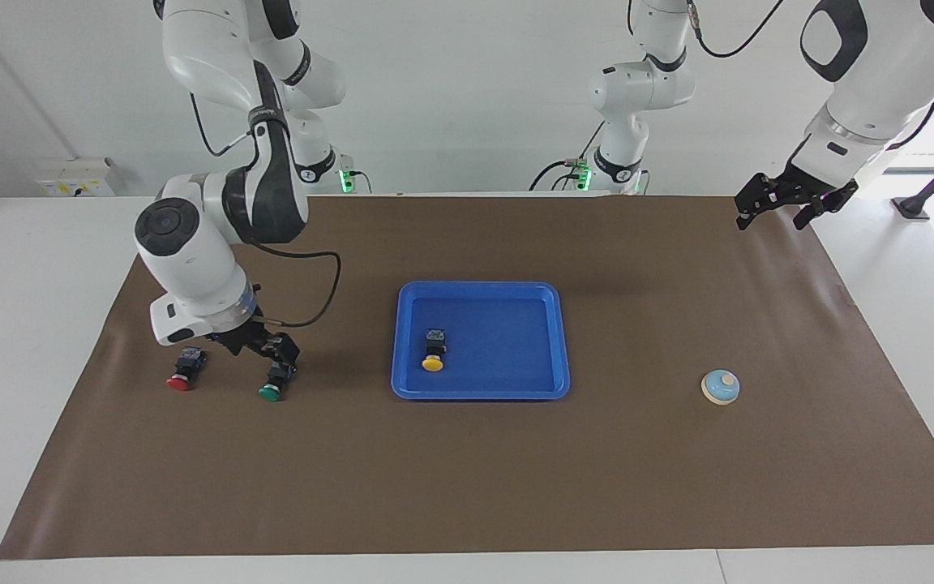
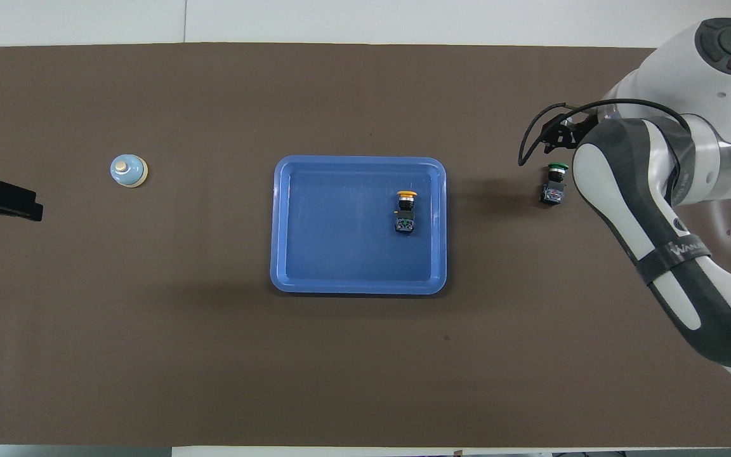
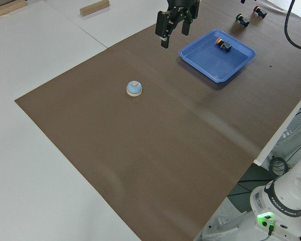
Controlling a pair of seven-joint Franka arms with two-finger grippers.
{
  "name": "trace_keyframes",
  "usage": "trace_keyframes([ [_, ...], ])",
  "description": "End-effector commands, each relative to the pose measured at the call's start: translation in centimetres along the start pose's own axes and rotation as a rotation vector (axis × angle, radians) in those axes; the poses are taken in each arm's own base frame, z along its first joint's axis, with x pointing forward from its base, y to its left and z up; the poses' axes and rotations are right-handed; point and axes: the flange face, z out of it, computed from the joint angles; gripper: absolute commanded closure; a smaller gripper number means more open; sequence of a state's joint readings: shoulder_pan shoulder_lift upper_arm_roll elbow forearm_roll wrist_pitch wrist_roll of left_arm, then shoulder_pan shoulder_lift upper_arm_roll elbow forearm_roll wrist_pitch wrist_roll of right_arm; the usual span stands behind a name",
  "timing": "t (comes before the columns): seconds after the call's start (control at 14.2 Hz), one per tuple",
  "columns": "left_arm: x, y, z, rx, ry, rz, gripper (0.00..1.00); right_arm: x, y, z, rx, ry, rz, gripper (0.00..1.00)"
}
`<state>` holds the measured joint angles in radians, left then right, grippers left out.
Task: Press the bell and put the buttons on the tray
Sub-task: 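Grasp the green-topped button with the right gripper, then place the green button in the tray beside the orange one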
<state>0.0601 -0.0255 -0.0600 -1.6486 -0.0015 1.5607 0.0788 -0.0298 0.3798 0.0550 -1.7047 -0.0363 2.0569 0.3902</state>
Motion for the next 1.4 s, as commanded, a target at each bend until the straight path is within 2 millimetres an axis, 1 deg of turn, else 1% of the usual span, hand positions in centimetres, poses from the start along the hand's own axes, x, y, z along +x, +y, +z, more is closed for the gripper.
trace_keyframes([
  [0.0, -0.3, -0.2, -0.7, -0.004, 0.003, 0.000, 0.00, -1.2, -0.2, 3.4, 0.005, 0.025, -0.022, 0.00],
  [0.21, -0.3, -0.2, -0.6, -0.005, 0.001, 0.000, 0.00, -2.2, -0.2, 6.5, 0.014, 0.038, -0.029, 0.00],
  [0.42, -0.3, -0.2, -0.6, -0.005, 0.001, 0.000, 0.00, -3.0, -0.5, 7.5, 0.016, 0.042, -0.038, 0.01],
  [0.49, -0.3, -0.2, -0.7, -0.004, 0.003, 0.000, 0.00, -3.2, -0.6, 7.7, 0.015, 0.039, -0.039, 0.10],
  [0.56, -0.3, -0.2, -0.7, -0.004, 0.003, 0.000, 0.00, -3.1, -0.5, 7.7, 0.016, 0.041, -0.041, 0.26],
  [0.7, -0.3, -0.2, -0.6, -0.005, 0.001, 0.000, 0.00, -3.1, -0.5, 7.7, 0.017, 0.044, -0.043, 0.85],
  [0.77, -0.3, -0.2, -0.6, -0.005, 0.001, 0.000, 0.00, -3.2, -0.6, 7.8, 0.017, 0.042, -0.041, 1.00],
  [0.91, -0.3, -0.2, -0.7, -0.004, 0.003, 0.000, 0.00, -3.1, -0.6, 7.5, 0.016, 0.042, -0.041, 1.00],
  [1.05, -0.3, -0.2, -0.7, -0.004, 0.003, 0.000, 0.00, -2.6, -1.3, 6.2, 0.015, 0.041, -0.047, 1.00],
  [1.19, -0.3, -0.2, -0.6, -0.005, 0.001, 0.000, 0.00, -2.0, -3.5, 2.8, 0.007, 0.022, -0.065, 1.00],
  [1.26, -0.3, -0.2, -0.6, -0.005, 0.001, 0.000, 0.00, -1.6, -5.5, 0.3, 0.008, 0.006, -0.080, 1.00],
  [1.33, -0.3, -0.2, -0.6, -0.005, 0.001, 0.000, 0.00, -1.3, -7.1, -1.4, 0.006, -0.013, -0.091, 1.00],
])
